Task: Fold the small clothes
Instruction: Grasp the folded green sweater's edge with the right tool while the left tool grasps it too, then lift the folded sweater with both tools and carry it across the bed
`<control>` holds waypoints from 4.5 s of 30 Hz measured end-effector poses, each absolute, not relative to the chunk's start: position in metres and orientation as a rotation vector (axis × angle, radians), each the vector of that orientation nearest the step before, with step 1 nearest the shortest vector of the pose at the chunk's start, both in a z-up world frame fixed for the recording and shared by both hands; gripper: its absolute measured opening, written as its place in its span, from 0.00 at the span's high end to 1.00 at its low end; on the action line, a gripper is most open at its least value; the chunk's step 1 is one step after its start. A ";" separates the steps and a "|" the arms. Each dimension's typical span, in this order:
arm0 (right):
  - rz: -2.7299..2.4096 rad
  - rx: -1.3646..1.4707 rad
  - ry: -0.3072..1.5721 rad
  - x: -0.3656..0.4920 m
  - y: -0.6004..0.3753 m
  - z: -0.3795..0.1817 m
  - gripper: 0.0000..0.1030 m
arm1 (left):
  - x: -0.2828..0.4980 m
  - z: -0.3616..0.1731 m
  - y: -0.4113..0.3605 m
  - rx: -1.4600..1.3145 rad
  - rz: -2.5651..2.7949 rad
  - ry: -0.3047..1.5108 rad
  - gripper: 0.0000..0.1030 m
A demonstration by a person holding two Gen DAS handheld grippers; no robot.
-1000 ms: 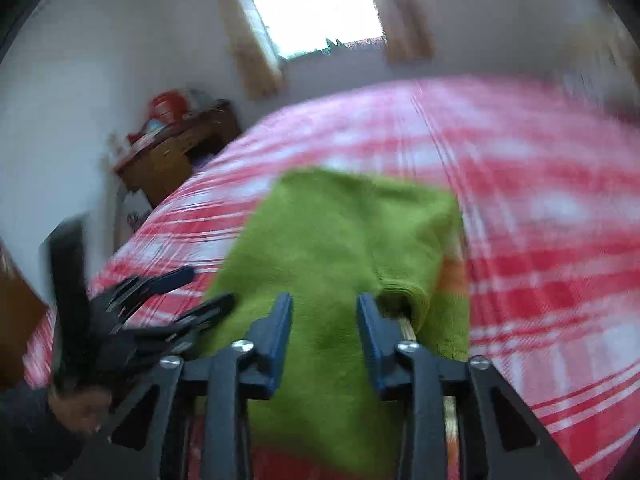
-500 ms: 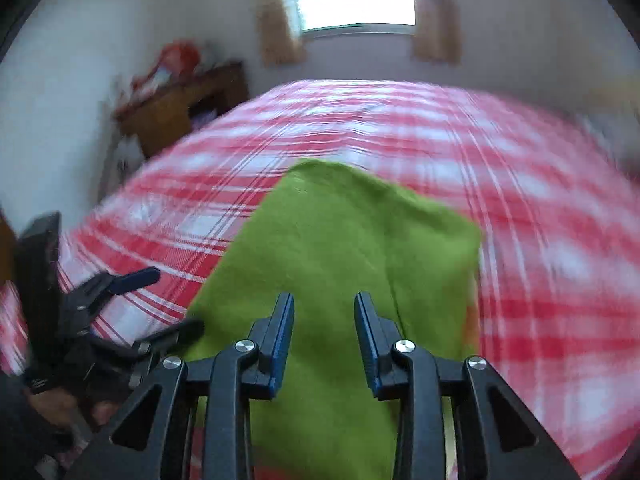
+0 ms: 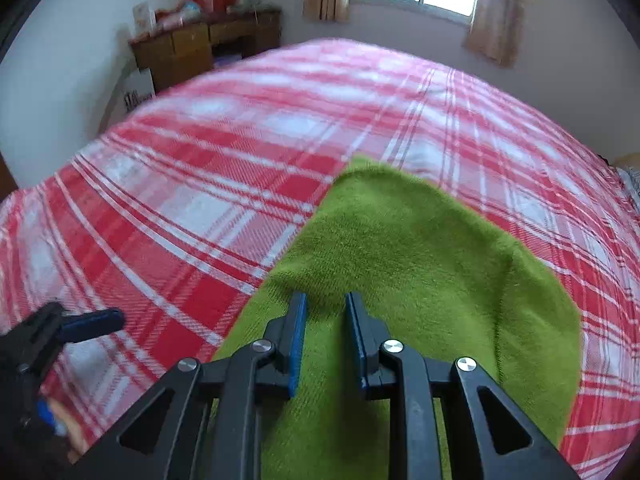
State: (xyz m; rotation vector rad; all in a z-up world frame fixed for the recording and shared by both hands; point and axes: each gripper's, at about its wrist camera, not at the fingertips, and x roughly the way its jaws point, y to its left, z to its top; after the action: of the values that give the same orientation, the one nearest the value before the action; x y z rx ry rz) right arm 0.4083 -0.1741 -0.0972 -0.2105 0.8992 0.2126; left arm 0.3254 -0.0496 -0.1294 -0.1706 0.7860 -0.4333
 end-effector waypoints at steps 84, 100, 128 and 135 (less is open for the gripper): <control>0.322 0.576 0.842 0.426 -0.401 -0.141 0.65 | 0.347 -0.134 -0.095 -0.225 -0.714 0.883 0.32; 0.350 0.533 0.736 0.388 -0.377 -0.115 0.73 | 0.307 -0.106 -0.111 -0.063 -0.616 0.817 0.63; 0.490 0.511 0.746 0.335 -0.257 -0.091 0.73 | 0.240 -0.086 -0.026 -0.131 -0.542 0.743 0.64; 0.532 0.509 0.757 0.339 -0.226 -0.095 0.73 | 0.230 -0.085 -0.001 -0.154 -0.507 0.730 0.64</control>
State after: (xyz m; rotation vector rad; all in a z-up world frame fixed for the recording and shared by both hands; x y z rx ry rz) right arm 0.3386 -0.2261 -0.0949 0.5085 0.7574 0.5318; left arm 0.2298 -0.0015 -0.0853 -0.1535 0.7296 -0.5070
